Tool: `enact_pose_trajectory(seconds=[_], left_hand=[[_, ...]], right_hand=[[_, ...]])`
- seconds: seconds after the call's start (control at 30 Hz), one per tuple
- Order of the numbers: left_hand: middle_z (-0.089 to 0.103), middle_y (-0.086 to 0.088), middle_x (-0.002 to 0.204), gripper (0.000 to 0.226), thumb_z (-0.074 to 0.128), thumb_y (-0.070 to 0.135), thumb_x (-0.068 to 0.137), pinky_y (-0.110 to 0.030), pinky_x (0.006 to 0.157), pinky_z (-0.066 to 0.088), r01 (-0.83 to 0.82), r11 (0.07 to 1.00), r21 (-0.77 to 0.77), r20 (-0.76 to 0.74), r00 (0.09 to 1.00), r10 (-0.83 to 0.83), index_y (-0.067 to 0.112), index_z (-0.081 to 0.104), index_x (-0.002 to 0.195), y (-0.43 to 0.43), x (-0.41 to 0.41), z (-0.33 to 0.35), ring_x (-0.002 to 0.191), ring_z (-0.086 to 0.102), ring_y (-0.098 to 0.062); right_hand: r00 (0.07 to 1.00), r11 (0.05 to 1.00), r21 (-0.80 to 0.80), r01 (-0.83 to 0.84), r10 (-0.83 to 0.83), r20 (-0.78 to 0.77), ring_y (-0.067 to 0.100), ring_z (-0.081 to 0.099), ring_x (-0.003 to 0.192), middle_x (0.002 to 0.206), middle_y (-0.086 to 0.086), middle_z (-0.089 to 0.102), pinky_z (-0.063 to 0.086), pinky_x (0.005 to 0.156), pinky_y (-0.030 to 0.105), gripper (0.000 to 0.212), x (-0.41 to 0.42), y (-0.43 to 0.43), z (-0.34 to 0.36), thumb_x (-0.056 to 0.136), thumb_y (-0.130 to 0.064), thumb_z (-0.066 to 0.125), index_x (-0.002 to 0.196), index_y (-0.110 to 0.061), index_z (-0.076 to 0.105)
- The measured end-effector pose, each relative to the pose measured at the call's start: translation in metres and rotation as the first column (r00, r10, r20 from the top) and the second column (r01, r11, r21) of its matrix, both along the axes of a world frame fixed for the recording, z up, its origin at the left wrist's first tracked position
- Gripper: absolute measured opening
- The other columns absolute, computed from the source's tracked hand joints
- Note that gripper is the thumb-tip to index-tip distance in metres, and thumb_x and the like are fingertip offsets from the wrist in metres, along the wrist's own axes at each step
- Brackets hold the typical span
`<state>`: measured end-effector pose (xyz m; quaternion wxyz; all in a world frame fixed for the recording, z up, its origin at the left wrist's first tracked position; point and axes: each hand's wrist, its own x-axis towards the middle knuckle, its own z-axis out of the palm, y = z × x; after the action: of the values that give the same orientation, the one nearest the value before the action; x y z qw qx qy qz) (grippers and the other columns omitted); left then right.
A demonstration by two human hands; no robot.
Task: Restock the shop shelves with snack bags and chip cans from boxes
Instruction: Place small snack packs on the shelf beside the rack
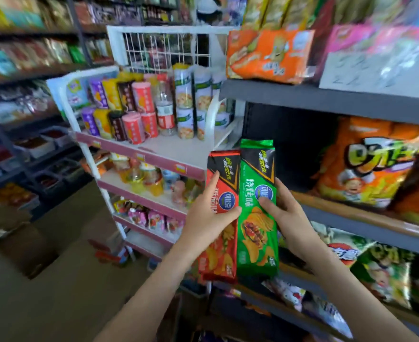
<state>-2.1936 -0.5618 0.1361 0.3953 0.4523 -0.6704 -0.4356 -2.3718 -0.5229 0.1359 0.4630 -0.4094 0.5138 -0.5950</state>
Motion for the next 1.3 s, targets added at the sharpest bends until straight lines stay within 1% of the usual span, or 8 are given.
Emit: enact_pose_trajectory(seconds=[0.13,0.33,0.47,0.6,0.67,0.77,1.07,1.3], left_hand=[[0.060,0.019,0.117,0.088,0.079,0.033,0.077,-0.030,0.098,0.049,0.036,0.995,0.096,-0.016,0.999,-0.035,0.044,0.029,0.148,-0.023,-0.035,0.029,0.102,0.061,0.001],[0.041,0.010,0.149,0.086,0.073,0.031,0.082,-0.024,0.089,0.039,0.017,0.994,0.111,-0.029,0.999,-0.014,0.043,0.024,0.151,-0.074,-0.080,0.061,0.125,0.051,-0.014],[0.033,0.004,0.155,0.084,0.068,0.030,0.085,-0.011,0.053,0.038,0.004,0.996,0.087,0.028,1.000,-0.006,0.041,0.020,0.153,-0.117,-0.106,0.069,0.081,0.051,0.003],[0.028,0.000,0.158,0.087,0.071,0.033,0.083,-0.031,0.093,0.040,0.005,0.989,0.146,0.037,0.999,-0.011,0.034,0.021,0.154,-0.158,-0.126,0.060,0.136,0.039,-0.025],[0.035,-0.003,0.154,0.084,0.072,0.034,0.081,-0.032,0.096,0.037,0.015,0.981,0.193,0.027,0.999,-0.021,0.030,0.027,0.152,-0.172,-0.131,0.055,0.136,0.040,-0.027],[0.050,-0.004,0.141,0.068,0.071,0.032,0.084,-0.033,0.099,0.043,0.043,0.981,0.187,0.067,0.996,-0.057,0.022,0.041,0.145,-0.184,-0.132,0.052,0.125,0.049,-0.025],[0.046,-0.001,0.145,0.082,0.070,0.039,0.078,-0.044,0.101,0.046,-0.055,0.995,0.081,0.093,0.995,0.048,0.033,0.032,0.150,-0.194,-0.125,0.055,0.125,0.049,-0.025],[0.052,0.003,0.142,0.084,0.066,0.045,0.073,-0.043,0.099,0.048,-0.078,0.996,-0.044,0.115,0.990,0.083,0.037,0.030,0.149,-0.204,-0.127,0.058,0.121,0.054,-0.023]], right_hand=[[0.992,0.991,0.040,0.127,-0.127,-0.003,0.024,0.071,0.093,0.110,0.003,0.071,0.057,0.082,0.043,0.048,-0.030,-0.013,0.022,0.090,-0.018,0.066,0.133,-0.029,0.047],[0.978,0.975,0.094,0.203,-0.207,0.029,0.021,0.071,0.075,0.100,0.010,0.072,0.059,0.067,0.033,0.040,-0.064,-0.072,0.054,0.092,-0.013,0.064,0.130,-0.017,0.054],[0.941,0.931,0.171,0.322,-0.295,-0.167,0.019,0.060,0.105,0.126,0.006,0.058,0.045,0.081,0.023,0.054,-0.087,-0.125,0.059,0.092,-0.023,0.064,0.142,-0.014,0.046],[0.929,0.911,0.218,0.351,-0.309,-0.206,0.011,0.054,0.073,0.106,0.006,0.058,0.043,0.048,0.011,0.039,-0.102,-0.161,0.049,0.095,-0.016,0.058,0.132,-0.005,0.051],[0.913,0.902,0.210,0.377,-0.324,-0.250,0.016,0.059,0.078,0.107,0.008,0.062,0.049,0.057,0.018,0.036,-0.107,-0.172,0.038,0.096,-0.015,0.057,0.131,-0.006,0.053],[0.837,0.881,0.165,0.443,-0.341,-0.428,0.025,0.054,0.117,0.127,0.003,0.055,0.044,0.090,0.028,0.042,-0.107,-0.177,0.027,0.099,-0.020,0.053,0.139,-0.010,0.046],[0.378,0.869,0.275,0.412,0.112,-0.919,0.043,0.021,0.140,0.158,0.014,0.016,0.032,0.109,0.051,0.097,-0.090,-0.184,0.027,0.079,-0.072,0.056,0.153,-0.030,0.010],[0.266,0.861,0.075,0.504,-0.072,-0.961,0.044,0.020,0.137,0.158,0.010,0.009,0.033,0.107,0.050,0.088,-0.081,-0.197,0.025,0.088,-0.041,0.062,0.153,-0.032,0.004]])
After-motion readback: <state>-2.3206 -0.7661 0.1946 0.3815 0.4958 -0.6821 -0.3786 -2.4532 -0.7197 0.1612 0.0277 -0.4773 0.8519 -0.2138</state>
